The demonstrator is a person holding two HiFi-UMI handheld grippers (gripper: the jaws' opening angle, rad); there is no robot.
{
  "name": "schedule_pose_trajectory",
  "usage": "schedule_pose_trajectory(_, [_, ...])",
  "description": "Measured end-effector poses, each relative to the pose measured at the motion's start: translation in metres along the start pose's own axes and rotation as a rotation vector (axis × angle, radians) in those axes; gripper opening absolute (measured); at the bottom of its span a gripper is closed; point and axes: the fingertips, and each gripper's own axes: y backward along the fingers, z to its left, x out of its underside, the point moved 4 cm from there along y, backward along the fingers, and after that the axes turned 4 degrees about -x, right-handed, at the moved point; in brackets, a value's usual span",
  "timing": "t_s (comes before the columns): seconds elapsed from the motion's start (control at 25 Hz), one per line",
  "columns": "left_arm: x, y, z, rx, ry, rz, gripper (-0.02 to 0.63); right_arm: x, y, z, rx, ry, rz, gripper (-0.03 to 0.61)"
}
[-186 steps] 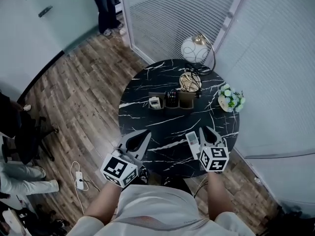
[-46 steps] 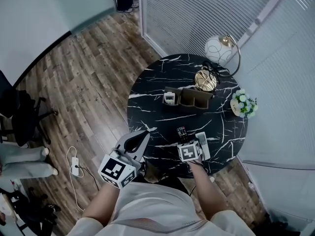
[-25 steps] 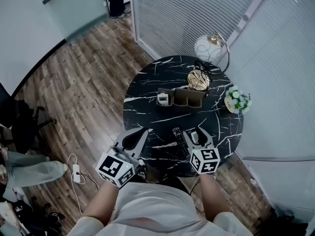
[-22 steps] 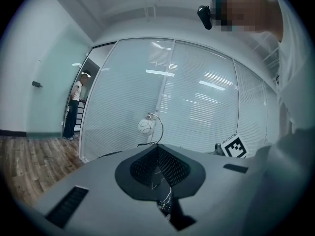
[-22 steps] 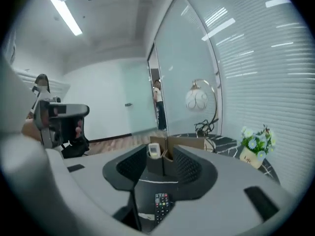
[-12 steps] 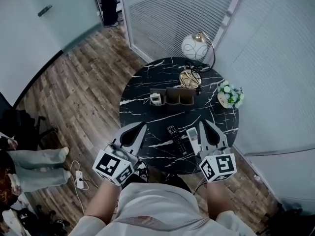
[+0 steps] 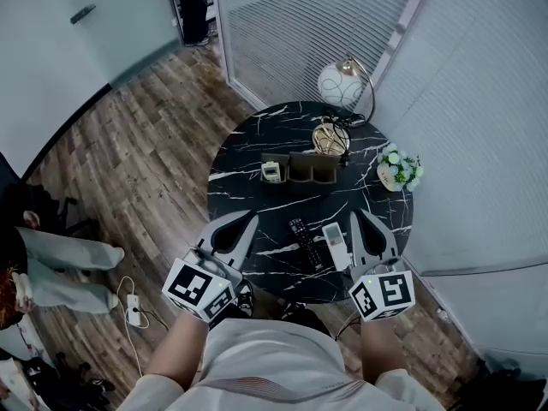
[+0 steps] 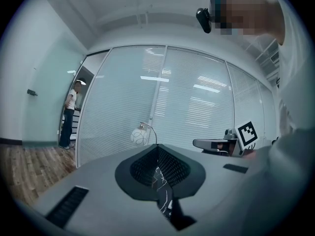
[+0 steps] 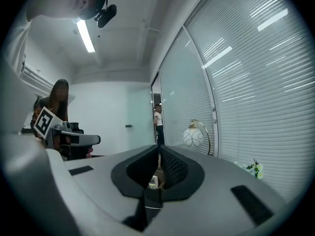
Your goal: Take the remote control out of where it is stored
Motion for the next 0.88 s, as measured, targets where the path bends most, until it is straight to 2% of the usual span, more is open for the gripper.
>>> schedule_pose_trajectory(0.68, [0.0,0.008,0.012,-0.026,-0.007,-0.021,0.009,0.009,-0.022,0.009,-0.006,0.023,0.054,0.026])
schedule_pose_trajectory(0.88, [0.003,0.016,0.022,-0.057,-0.004,-0.022,0.009,0.02,-0.047,0.009,0.011,0.085,0.089,0.028])
